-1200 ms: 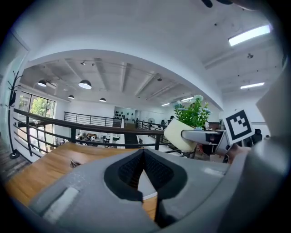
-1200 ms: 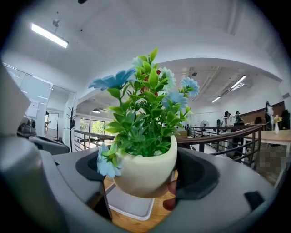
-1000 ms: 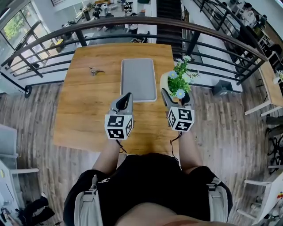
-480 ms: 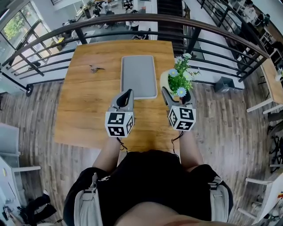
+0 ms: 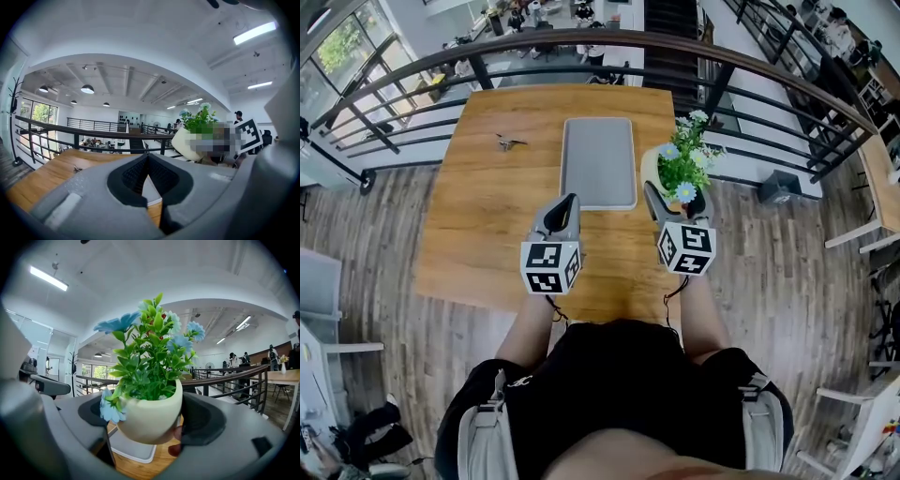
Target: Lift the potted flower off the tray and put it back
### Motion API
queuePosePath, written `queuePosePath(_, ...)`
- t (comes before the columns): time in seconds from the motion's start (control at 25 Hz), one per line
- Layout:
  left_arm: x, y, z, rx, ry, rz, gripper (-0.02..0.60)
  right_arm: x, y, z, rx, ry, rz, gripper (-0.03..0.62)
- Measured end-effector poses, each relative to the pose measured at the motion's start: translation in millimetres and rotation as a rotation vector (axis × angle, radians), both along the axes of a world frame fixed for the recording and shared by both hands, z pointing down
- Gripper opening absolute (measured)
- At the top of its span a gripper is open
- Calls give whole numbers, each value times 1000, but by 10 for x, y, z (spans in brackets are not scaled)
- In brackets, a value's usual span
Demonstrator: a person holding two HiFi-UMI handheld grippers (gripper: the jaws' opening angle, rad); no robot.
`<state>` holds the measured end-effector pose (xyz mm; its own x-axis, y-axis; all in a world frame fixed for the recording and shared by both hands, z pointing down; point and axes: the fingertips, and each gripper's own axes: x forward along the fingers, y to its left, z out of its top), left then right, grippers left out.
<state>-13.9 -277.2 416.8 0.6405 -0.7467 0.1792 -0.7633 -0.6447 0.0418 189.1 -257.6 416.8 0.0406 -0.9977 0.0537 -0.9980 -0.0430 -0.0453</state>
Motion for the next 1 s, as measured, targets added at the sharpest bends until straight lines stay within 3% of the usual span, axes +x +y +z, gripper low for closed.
queuePosePath(0.44,-387,20,185,-37,-29,-121,12,-248,-415,212,-36,-18,-92,442)
queuePosePath(1.0,-1221,121,604,-145,-102,-382,12,-678,-1252,1072,-185,-26,-229,442)
